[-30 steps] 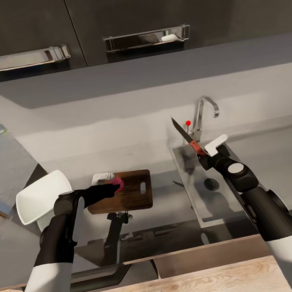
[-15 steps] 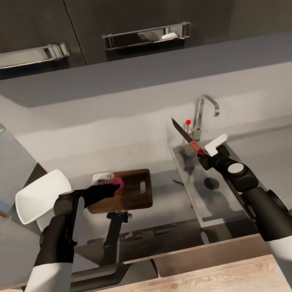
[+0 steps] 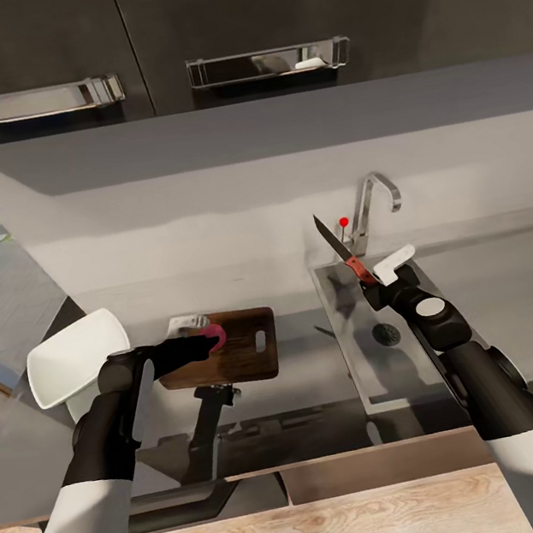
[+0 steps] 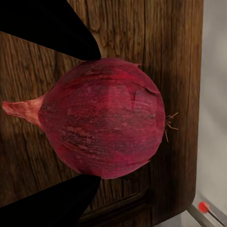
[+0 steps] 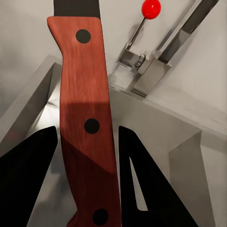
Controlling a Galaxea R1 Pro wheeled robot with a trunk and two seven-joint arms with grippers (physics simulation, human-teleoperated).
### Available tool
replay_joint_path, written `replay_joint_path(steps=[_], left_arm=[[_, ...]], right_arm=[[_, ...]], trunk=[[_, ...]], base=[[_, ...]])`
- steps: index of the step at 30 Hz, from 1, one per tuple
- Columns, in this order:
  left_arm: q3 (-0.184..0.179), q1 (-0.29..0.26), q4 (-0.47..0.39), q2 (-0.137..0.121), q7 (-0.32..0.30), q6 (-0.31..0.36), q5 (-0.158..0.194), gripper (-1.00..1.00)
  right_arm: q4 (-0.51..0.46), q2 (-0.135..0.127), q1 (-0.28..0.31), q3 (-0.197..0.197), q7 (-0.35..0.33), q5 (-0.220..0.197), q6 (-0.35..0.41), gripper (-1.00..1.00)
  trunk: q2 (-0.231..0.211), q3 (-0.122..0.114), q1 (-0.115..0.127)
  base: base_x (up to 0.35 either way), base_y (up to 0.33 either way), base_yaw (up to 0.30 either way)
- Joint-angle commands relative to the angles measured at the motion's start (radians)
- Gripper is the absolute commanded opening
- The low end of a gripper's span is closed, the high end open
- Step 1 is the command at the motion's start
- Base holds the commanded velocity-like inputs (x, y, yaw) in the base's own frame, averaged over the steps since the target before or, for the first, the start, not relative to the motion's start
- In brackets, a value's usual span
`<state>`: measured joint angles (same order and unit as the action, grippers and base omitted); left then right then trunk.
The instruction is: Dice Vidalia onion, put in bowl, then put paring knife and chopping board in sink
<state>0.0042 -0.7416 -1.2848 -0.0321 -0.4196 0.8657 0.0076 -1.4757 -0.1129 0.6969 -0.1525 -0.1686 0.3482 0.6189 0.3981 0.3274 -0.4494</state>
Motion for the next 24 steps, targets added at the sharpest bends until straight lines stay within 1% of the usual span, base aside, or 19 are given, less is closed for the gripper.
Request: replay_joint_path(steps=[1, 13, 17, 24], left_arm=[[0.0, -0.001, -0.001, 0.0, -0.002, 0.006, 0.0, -1.0], [0.0, -0.001, -0.001, 0.0, -0.002, 0.006, 0.0, -1.0], [0.0, -0.001, -0.002, 0.0, -0.002, 0.006, 0.0, -1.0], [0.0, -0.001, -0.002, 0.0, -0.002, 0.006, 0.0, -1.0]], right_arm=[[-0.001, -0.001, 0.001, -0.001, -0.009, 0.009, 0.005, -1.0], [-0.001, -0.001, 0.001, -0.002, -0.01, 0.009, 0.005, -1.0], [-0.001, -0.001, 0.001, -0.023, -0.009, 0.009, 0.005, -1.0], [-0.001, -0.001, 0.001, -0.045, -0.009, 0.009, 0.005, -1.0]], trunk=[[0.002, 0.002, -0.001], [0.002, 0.005, -0.001], [0.002, 0.007, -0.001], [0.002, 0.01, -0.001]], base=[[0.0, 0.0, 0.0], [0.0, 0.0, 0.0], [0.0, 0.0, 0.0], [0.0, 0.0, 0.0]])
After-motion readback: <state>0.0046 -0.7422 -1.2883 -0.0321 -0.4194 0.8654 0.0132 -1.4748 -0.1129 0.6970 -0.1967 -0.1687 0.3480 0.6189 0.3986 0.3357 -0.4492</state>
